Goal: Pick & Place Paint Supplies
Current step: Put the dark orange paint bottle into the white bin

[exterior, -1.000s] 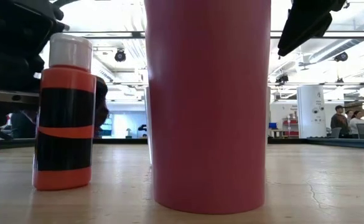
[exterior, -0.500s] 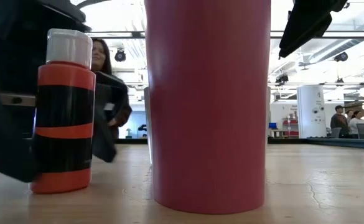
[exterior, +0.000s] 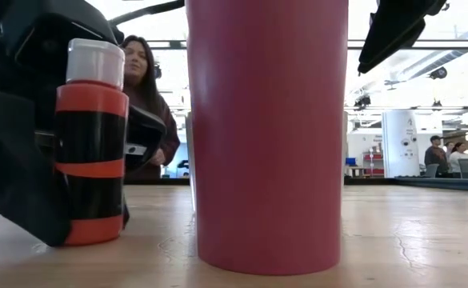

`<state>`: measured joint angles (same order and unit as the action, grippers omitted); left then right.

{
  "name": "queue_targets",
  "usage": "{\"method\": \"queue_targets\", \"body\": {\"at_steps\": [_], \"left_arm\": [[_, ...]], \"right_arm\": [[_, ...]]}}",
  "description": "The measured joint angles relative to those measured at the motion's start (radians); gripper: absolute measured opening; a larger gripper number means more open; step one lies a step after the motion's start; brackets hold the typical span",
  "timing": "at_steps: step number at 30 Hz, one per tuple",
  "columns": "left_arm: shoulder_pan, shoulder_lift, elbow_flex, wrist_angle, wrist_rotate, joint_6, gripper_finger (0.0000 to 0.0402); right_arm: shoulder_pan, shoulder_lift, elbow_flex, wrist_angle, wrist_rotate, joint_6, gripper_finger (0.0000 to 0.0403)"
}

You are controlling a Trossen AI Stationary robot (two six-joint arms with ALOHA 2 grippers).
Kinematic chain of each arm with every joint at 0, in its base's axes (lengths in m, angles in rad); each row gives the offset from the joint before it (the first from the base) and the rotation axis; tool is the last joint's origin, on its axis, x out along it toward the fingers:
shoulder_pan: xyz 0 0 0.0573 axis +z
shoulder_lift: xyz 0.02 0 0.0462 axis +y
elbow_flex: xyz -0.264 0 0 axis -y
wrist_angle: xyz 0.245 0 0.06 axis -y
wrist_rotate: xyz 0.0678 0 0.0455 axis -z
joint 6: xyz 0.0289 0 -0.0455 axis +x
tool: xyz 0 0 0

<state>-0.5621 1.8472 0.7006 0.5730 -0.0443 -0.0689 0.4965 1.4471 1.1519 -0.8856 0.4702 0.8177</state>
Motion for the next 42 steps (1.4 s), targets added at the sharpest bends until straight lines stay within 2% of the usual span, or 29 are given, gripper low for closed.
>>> {"method": "queue_targets", "body": {"at_steps": [6, 11, 17, 22, 29, 42], "left_arm": [[0.002, -0.071, -0.001, -0.142, 0.001, 0.003, 0.0110], [0.004, -0.188, -0.001, -0.302, -0.005, -0.004, 0.0110], [0.006, -0.339, -0.009, -0.414, -0.049, 0.011, 0.0110], [0.019, -0.447, -0.065, -0.426, -0.092, 0.002, 0.0110], [0.038, -0.549, -0.119, -0.426, -0.106, -0.017, 0.0110], [0.068, -0.622, -0.148, -0.427, -0.107, -0.022, 0.0110]], "right_arm": [[0.000, 0.000, 0.000, 0.002, 0.000, -0.006, 0.0136], [0.000, 0.000, 0.000, 0.009, 0.001, -0.006, 0.0121], [0.000, 0.000, 0.000, 0.014, 0.000, 0.029, 0.0109], [0.000, 0.000, 0.000, 0.116, -0.011, 0.030, 0.0099], [-0.002, 0.025, 0.001, 0.388, -0.046, -0.176, 0.0085], [-0.067, 0.160, 0.005, 0.484, -0.088, -0.237, 0.0108]]}}
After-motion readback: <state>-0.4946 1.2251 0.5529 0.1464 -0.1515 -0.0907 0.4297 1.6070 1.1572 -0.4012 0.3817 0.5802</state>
